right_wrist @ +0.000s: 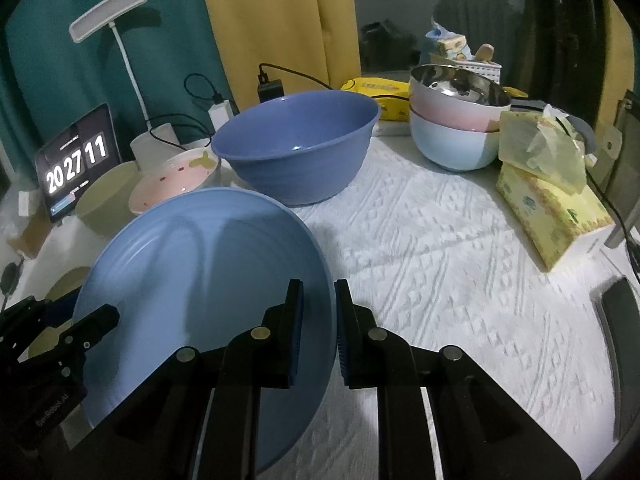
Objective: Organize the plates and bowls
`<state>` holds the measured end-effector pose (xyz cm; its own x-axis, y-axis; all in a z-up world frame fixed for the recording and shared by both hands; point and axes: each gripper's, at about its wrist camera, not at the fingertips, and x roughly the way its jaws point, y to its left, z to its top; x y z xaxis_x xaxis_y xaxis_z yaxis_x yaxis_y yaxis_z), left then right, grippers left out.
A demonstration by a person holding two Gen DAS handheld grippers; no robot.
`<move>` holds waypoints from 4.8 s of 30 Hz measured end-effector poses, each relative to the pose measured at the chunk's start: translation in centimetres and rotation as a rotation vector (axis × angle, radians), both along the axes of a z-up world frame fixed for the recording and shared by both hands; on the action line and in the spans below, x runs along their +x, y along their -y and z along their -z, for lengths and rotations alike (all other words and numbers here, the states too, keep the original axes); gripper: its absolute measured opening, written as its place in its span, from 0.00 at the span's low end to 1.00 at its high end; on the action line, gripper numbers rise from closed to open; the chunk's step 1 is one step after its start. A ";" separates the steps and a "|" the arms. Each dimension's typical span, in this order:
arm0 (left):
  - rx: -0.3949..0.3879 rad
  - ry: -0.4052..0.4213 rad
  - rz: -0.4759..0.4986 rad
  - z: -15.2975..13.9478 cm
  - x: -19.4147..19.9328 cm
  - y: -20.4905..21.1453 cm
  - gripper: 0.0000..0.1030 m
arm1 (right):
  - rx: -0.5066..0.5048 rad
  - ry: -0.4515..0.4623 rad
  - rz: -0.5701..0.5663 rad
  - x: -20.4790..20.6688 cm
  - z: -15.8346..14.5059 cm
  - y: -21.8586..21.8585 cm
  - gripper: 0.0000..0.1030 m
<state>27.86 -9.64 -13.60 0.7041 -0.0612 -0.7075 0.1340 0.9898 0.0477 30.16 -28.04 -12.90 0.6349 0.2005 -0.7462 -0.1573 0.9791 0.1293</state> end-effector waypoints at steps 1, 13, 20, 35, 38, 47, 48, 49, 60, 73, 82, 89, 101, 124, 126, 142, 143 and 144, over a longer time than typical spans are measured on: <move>0.000 -0.003 -0.002 0.1 0.2 0.0 0.36 | 0.000 -0.003 -0.001 0.3 0.2 0.0 0.17; 0.039 -0.037 -0.071 1.6 1.9 0.4 0.37 | -0.005 -0.035 -0.020 2.3 2.0 -0.3 0.17; 0.059 -0.062 -0.111 2.3 2.4 0.2 0.37 | -0.016 -0.038 -0.014 2.6 2.5 -0.7 0.17; 0.099 -0.076 -0.084 2.3 1.8 1.0 0.38 | -0.032 -0.068 -0.038 1.5 3.3 -1.0 0.26; 0.092 -0.085 -0.074 2.3 1.4 1.1 0.38 | -0.027 -0.075 -0.030 1.1 3.2 -0.8 0.26; 0.079 -0.095 -0.033 2.3 -0.7 2.0 0.40 | -0.030 -0.084 -0.009 -1.2 2.8 0.1 0.26; 0.078 -0.095 -0.031 2.3 -0.8 2.0 0.40 | -0.031 -0.084 -0.007 -1.4 2.7 0.1 0.26; 0.075 -0.095 -0.028 2.3 -1.0 2.1 0.40 | -0.032 -0.084 -0.004 -1.7 2.7 0.2 0.26; 0.027 -0.103 0.014 2.0 -2.3 1.9 0.45 | -0.040 -0.075 0.038 -3.9 2.1 0.9 0.26; -0.069 0.025 -0.028 -1.3 -4.6 -0.7 0.50 | -0.066 0.005 0.045 -5.4 -1.2 0.2 0.26; -0.098 0.049 -0.064 -1.9 -5.9 -3.2 0.50 | -0.068 0.021 -0.012 -6.2 -2.5 -2.6 0.26; -0.120 0.070 -0.096 -2.2 -6.8 -5.3 0.51 | -0.072 0.016 -0.054 -6.7 -2.6 -5.1 0.26; -0.133 0.081 -0.147 -2.1 -8.2 -8.7 0.51 | -0.089 0.008 -0.121 -7.4 -2.6 -8.8 0.26; -0.111 0.090 -0.364 0.0 -10.0 -17.2 0.51 | -0.105 -0.034 -0.279 -7.1 -0.8 -16.9 0.26; -0.110 0.084 -0.377 0.3 -10.1 -17.7 0.51 | -0.107 -0.040 -0.290 -6.9 -0.6 -17.4 0.26; -0.130 -0.008 -0.409 2.3 -9.4 -19.6 0.51 | -0.143 -0.067 -0.329 -5.8 0.9 -20.4 0.26; -0.131 -0.014 -0.409 2.5 -9.2 -19.7 0.51 | -0.148 -0.065 -0.329 -5.7 0.9 -20.5 0.26; -0.130 -0.019 -0.409 2.5 -9.1 -19.7 0.51 | -0.152 -0.064 -0.329 -5.6 0.9 -20.7 0.26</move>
